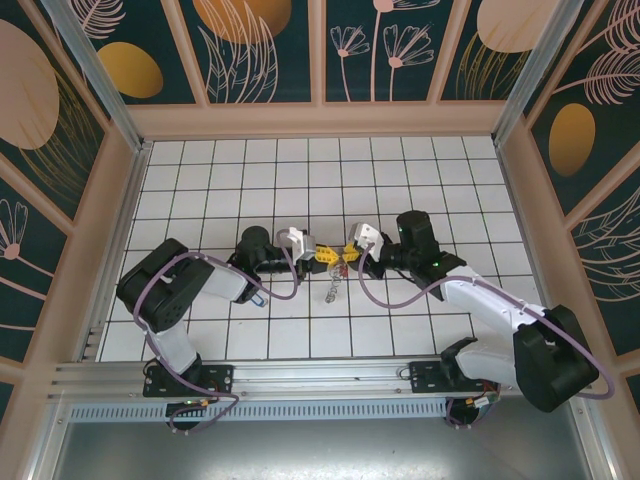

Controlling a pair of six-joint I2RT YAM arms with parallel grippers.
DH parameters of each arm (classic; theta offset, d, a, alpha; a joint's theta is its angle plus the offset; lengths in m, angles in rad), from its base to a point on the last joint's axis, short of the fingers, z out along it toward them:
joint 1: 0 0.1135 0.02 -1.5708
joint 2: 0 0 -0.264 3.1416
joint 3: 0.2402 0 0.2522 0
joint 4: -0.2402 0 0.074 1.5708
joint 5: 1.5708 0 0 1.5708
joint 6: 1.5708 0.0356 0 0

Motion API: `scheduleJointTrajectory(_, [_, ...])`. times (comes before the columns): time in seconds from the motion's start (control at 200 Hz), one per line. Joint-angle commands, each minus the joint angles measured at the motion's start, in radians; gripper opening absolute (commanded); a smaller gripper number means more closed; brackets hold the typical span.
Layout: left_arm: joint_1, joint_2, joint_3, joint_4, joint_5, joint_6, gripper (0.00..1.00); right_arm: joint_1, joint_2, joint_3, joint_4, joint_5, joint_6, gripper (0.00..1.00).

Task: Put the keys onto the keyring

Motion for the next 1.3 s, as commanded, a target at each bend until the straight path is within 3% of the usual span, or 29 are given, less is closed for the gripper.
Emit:
scheduleJointTrajectory(0.0, [-0.005, -0.032, 0.024, -0.005, 0.033, 0.028, 0.00, 0.008, -0.008, 0.010, -0.024, -0.078, -0.092, 0.21])
scheduleJointTrajectory(0.325, [-0.005, -0.049, 0.019, -0.015, 0.015, 0.034, 0.00, 0.004, -0.022, 0.011, -0.086, -0.062, -0.109, 0.22])
scheduleJointTrajectory(0.926, [-0.005, -0.050, 0.027, -0.021, 0.023, 0.030, 0.00, 0.018, -0.004, 0.004, -0.026, -0.077, -0.066, 0.25])
scheduleJointTrajectory(1.176, [-0.004, -0.049, 0.033, -0.027, 0.028, 0.026, 0.00, 0.018, 0.040, 0.018, -0.022, -0.070, -0.069, 0.15])
scheduleJointTrajectory(1.231, [-0.004, -0.050, 0.034, -0.033, 0.027, 0.031, 0.00, 0.017, 0.037, 0.019, -0.017, -0.070, -0.066, 0.06])
scheduleJointTrajectory(1.296, [-0.004, -0.049, 0.033, -0.043, 0.025, 0.037, 0.00, 0.018, 0.030, 0.022, -0.018, -0.066, -0.066, 0.02])
